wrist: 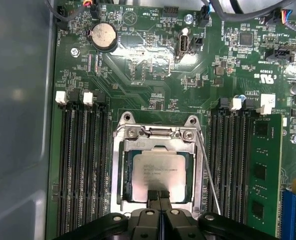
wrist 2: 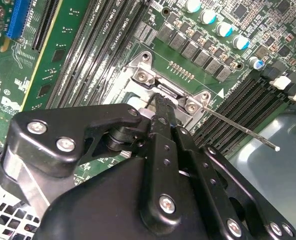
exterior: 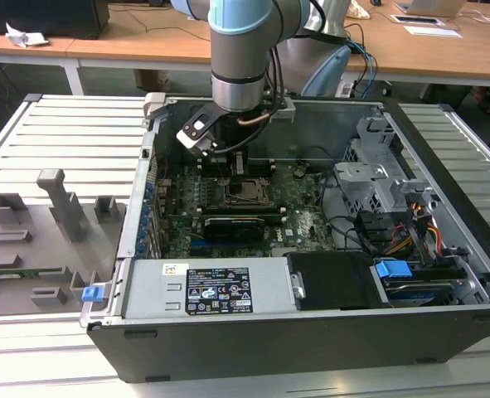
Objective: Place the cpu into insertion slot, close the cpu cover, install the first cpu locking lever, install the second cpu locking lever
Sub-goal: 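Close the cpu cover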
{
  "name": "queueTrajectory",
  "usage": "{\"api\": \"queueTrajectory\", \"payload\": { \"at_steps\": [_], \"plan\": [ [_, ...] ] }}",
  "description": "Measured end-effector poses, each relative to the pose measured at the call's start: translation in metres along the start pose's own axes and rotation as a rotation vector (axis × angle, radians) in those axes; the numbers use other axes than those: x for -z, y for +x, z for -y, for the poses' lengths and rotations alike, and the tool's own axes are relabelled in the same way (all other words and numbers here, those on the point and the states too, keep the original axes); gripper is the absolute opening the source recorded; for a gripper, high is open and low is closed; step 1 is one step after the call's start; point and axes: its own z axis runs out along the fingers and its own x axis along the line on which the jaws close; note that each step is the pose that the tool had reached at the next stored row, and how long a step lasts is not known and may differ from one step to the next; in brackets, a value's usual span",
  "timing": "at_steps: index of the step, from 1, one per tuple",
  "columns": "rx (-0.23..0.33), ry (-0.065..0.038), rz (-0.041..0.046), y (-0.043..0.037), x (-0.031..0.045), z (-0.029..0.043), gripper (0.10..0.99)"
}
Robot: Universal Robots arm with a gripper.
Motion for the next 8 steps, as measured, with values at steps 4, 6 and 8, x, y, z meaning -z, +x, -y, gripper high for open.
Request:
{"api": "queueTrajectory", "payload": {
  "at_steps": [4, 6, 8],
  "plan": [
    [0.0, -0.006, 0.0003, -0.0003, 0.0068, -0.0003, 0.11],
    [0.0, -0.006, 0.0003, -0.0004, 0.0093, -0.0003, 0.11],
    [0.0, -0.006, 0.0002, -0.0004, 0.0093, -0.0007, 0.11]
  ]
}}
